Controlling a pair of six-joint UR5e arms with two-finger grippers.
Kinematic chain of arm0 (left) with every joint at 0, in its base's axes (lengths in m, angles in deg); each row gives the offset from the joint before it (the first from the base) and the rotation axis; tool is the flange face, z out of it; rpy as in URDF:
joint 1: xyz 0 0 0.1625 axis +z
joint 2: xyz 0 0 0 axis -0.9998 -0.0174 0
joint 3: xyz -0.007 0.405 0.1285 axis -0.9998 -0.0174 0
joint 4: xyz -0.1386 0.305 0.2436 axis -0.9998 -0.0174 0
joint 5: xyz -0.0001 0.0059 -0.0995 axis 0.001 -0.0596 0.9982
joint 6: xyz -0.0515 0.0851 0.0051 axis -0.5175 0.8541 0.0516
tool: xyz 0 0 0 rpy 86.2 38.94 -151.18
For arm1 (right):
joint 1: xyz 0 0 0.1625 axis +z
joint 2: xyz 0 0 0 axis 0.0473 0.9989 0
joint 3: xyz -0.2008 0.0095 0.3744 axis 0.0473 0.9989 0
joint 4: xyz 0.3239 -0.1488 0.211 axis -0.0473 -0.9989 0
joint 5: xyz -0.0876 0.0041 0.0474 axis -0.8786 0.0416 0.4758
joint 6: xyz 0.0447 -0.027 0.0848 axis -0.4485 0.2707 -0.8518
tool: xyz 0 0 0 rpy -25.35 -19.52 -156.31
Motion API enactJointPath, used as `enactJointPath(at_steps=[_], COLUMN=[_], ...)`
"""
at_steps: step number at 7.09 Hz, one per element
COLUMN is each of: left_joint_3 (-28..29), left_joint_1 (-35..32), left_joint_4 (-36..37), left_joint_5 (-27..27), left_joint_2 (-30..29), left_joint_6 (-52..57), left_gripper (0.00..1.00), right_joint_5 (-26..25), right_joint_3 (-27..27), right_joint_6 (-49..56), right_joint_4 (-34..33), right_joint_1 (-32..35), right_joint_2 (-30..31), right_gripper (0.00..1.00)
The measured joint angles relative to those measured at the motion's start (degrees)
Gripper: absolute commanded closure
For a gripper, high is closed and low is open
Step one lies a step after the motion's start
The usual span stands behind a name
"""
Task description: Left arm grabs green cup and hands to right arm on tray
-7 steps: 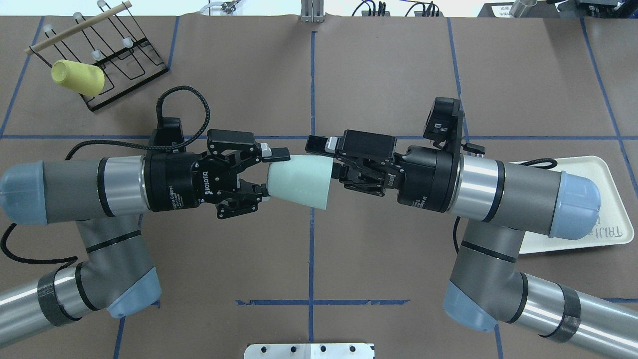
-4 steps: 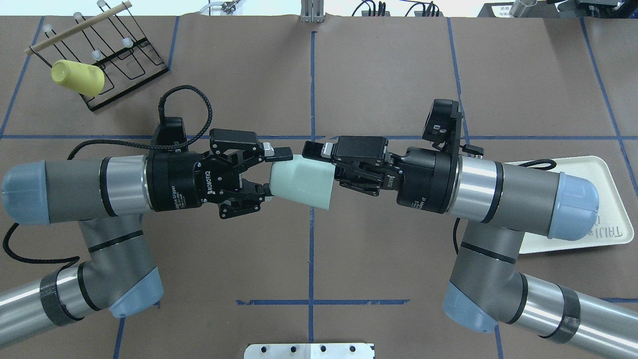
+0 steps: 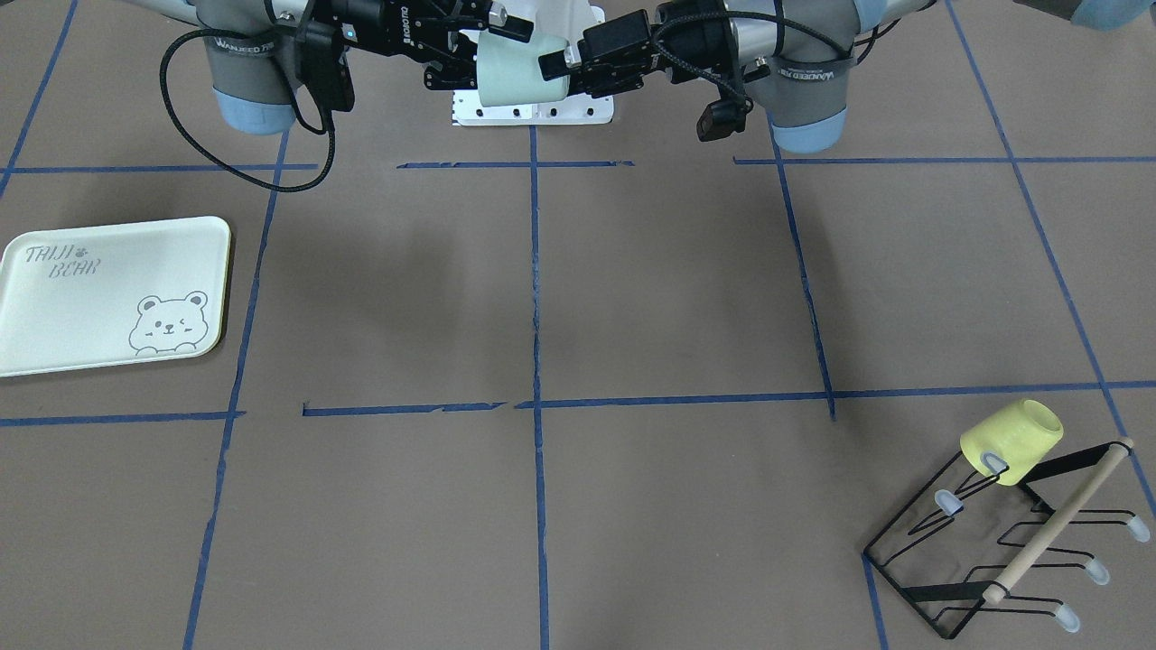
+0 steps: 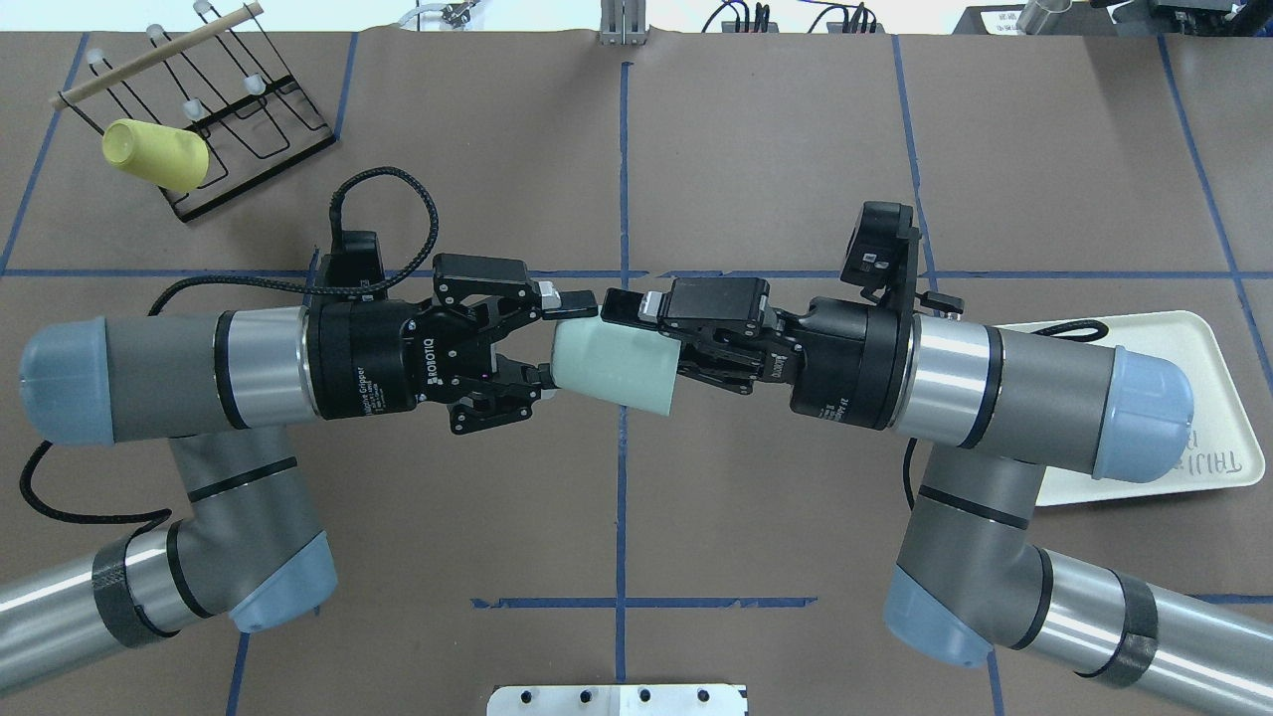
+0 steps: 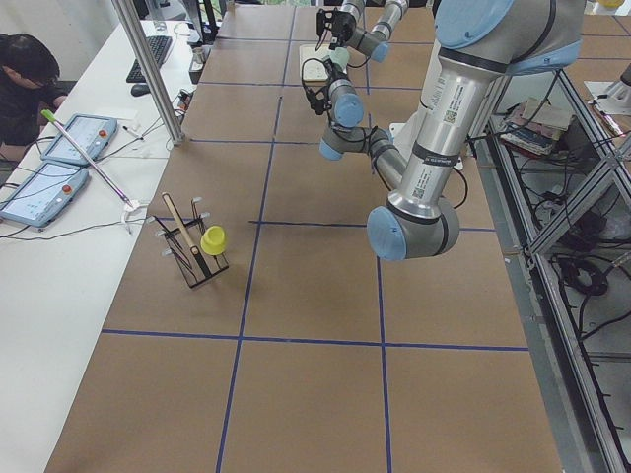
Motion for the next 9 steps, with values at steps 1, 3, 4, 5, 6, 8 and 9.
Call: enactJointPath(at_steps=[1, 3, 4, 5, 6, 8, 9], left_joint_3=[0.0, 0.0, 0.1, 0.3, 0.6, 1.0, 1.2], left_joint_1=[0.0, 0.0, 0.0, -0.2, -0.7, -3.6, -5.7], left_joint_4=[0.0, 0.0, 0.1, 0.0, 0.2, 4.3, 8.5], left_joint_5=[0.0, 0.0, 0.0, 0.1, 0.1, 0.1, 0.1], left_joint_2=[0.0, 0.0, 0.0, 0.1, 0.1, -0.4, -1.2], left_joint_6=[0.0, 0.0, 0.1, 0.5, 0.9, 1.2, 1.3], left_gripper=[0.63, 0.01, 0.0, 0.0, 0.0, 0.0, 0.0], right_joint_5=[0.0, 0.0, 0.0, 0.0, 0.1, 0.1, 0.1], right_joint_3=[0.0, 0.0, 0.0, -0.1, -0.1, -0.2, -0.2], right_joint_6=[0.0, 0.1, 0.2, 0.4, 0.4, 0.5, 0.5], right_joint_4=[-0.1, -0.3, -0.8, -1.4, -1.7, -1.9, -2.2], right_joint_1=[0.0, -0.1, -0.1, 0.0, 0.0, 0.0, 0.0], right_joint_2=[0.0, 0.1, 0.1, 0.1, 0.0, 0.1, 0.2], right_gripper=[0.82, 1.0, 1.0, 1.0, 1.0, 1.0, 1.0])
